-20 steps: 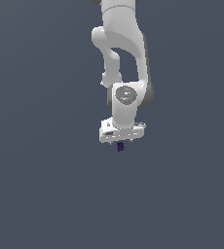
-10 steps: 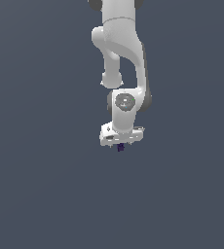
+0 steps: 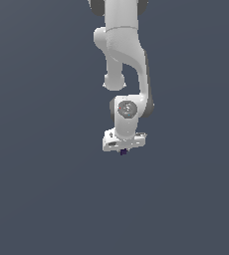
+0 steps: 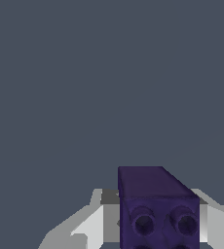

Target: Pick up the object and move it to a goal position.

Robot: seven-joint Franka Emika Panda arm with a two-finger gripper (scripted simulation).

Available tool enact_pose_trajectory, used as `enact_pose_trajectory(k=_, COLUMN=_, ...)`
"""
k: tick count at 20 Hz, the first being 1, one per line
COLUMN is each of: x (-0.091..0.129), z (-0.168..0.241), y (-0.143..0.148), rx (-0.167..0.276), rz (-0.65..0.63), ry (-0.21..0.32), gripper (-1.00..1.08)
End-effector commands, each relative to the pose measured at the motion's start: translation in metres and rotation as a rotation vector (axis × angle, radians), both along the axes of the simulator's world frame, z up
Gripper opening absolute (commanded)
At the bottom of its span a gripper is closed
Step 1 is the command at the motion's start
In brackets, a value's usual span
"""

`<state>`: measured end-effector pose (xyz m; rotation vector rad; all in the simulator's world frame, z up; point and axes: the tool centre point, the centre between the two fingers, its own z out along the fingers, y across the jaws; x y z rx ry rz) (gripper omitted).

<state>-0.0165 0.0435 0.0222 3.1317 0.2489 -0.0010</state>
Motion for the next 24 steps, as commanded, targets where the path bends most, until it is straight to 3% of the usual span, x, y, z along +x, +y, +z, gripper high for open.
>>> enact_pose_trajectory(k=1, x=0.0, z=0.0, y=0.0, rx=0.0, rz=0.0, ry=-0.001, gripper=-1.0)
enact_pose_trajectory(k=14, x=-0.003, z=0.007, y=-0.004, rx=0.0, rz=0.0, ry=-0.001, gripper=-1.0)
enact_pose_trajectory(k=24, x=-0.021, z=0.054, y=-0.032, rx=0.0, rz=0.0, ry=-0.001, gripper=-1.0)
